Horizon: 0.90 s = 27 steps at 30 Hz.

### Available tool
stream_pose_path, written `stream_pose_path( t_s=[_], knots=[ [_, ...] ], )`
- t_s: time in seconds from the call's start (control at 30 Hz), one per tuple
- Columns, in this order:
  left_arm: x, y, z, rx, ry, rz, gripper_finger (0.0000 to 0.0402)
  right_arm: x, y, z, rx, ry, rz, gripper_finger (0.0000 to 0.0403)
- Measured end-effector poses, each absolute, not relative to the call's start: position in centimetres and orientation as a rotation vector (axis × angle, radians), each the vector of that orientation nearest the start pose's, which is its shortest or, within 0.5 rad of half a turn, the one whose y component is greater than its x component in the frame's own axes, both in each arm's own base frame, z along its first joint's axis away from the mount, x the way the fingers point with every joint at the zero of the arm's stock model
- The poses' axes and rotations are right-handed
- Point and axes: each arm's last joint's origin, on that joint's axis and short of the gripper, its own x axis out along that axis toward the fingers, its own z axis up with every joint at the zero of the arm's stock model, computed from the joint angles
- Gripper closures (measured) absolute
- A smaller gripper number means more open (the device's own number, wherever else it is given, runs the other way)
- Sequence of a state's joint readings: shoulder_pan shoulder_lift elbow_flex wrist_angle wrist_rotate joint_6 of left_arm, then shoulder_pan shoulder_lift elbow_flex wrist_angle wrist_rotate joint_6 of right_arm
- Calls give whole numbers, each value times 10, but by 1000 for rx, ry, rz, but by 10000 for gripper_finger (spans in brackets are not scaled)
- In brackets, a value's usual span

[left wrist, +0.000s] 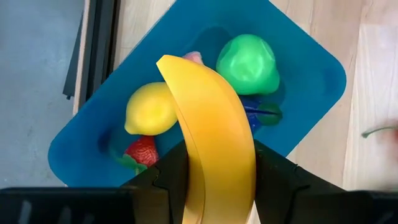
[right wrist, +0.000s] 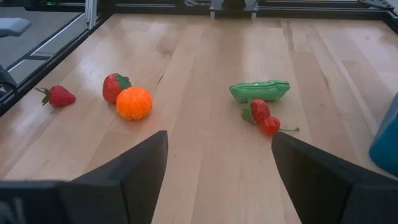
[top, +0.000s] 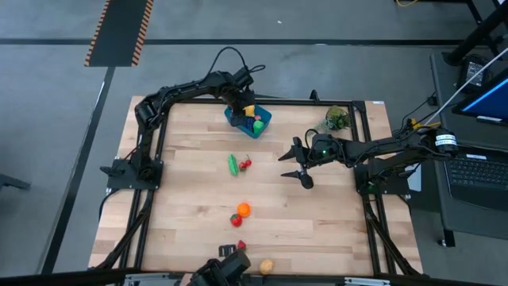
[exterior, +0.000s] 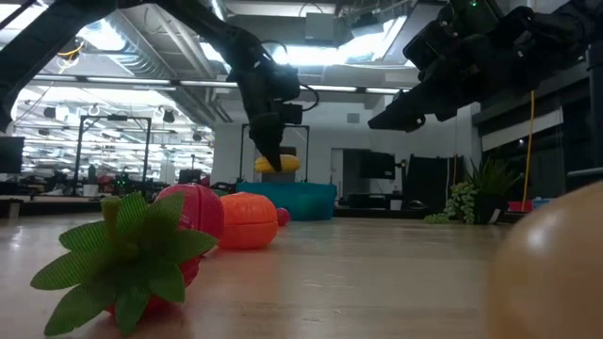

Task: Pick and placing Produce into tupperware
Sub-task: Put the yellow banana into the blue bin

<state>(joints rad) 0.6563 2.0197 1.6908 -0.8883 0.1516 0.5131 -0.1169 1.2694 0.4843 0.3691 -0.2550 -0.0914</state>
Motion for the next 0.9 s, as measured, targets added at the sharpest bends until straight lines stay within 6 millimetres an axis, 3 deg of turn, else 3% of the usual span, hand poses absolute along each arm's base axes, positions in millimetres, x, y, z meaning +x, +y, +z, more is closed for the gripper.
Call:
stream_pose_path(
  t_s=[0.37, 0.63, 0.9],
  knots=[
    [335, 253, 223, -18, 1194, 126, 270, 244, -21, 186, -13, 403, 154, 114],
    [342, 258, 195, -21, 1244, 92, 270, 244, -21, 186, -12, 403, 154, 114],
    [343, 259, 189, 15, 1261, 62, 270, 244, -22, 186, -13, 403, 154, 114]
  ],
)
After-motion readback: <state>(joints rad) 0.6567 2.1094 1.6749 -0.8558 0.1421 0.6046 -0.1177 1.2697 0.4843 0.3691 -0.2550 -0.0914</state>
